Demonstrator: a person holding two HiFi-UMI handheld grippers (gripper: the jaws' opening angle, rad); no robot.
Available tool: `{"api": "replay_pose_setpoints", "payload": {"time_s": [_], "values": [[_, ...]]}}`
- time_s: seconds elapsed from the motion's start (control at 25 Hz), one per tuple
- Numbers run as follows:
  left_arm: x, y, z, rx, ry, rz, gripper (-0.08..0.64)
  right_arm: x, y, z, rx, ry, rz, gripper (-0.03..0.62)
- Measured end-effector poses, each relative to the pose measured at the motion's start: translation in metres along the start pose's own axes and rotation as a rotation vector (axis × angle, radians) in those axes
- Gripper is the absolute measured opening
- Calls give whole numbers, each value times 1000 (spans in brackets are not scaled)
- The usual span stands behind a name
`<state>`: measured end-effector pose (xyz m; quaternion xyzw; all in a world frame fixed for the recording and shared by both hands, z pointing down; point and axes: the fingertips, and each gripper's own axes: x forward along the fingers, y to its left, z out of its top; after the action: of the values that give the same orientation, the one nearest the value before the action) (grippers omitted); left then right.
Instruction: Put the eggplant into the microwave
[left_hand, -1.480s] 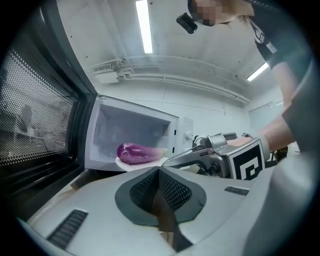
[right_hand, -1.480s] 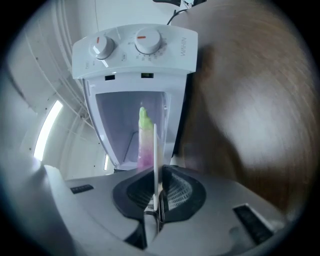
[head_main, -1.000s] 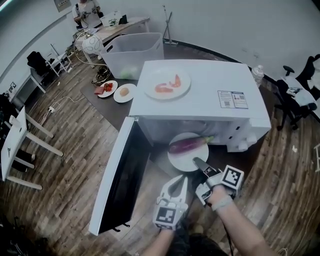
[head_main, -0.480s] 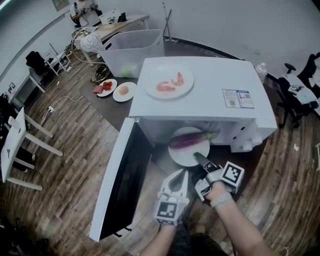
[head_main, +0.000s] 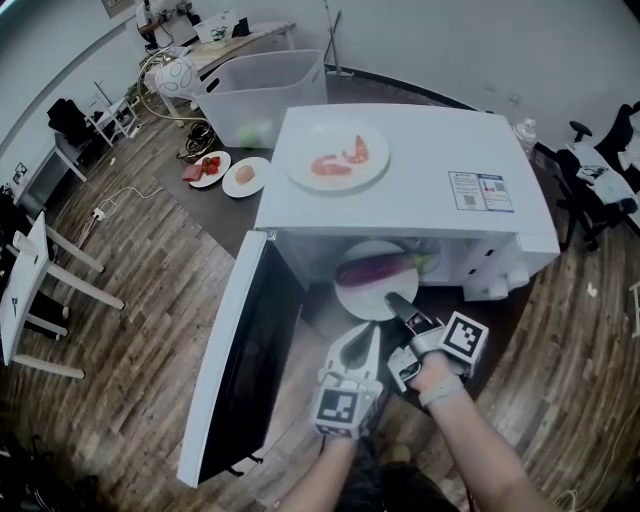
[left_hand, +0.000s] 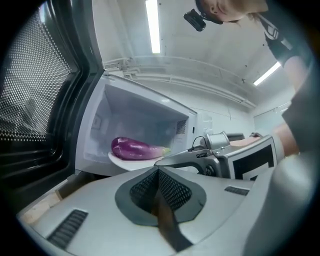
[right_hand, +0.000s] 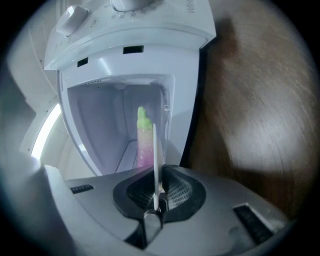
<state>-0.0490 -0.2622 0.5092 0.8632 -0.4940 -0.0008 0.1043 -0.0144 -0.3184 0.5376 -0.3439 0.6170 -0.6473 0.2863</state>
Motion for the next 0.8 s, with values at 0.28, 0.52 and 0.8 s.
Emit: {"api": "replay_pose_setpoints", "payload": {"time_s": [0.28, 0.52, 0.8], "values": [[5, 4, -2, 22, 8, -6, 2, 8, 2, 8, 0, -13, 1, 21], [13, 14, 0, 14, 9, 4, 2, 15, 4, 12, -2, -16, 5, 23], [21, 22, 2, 20, 2, -2, 2, 21, 5, 16, 12, -13, 11, 29]]}}
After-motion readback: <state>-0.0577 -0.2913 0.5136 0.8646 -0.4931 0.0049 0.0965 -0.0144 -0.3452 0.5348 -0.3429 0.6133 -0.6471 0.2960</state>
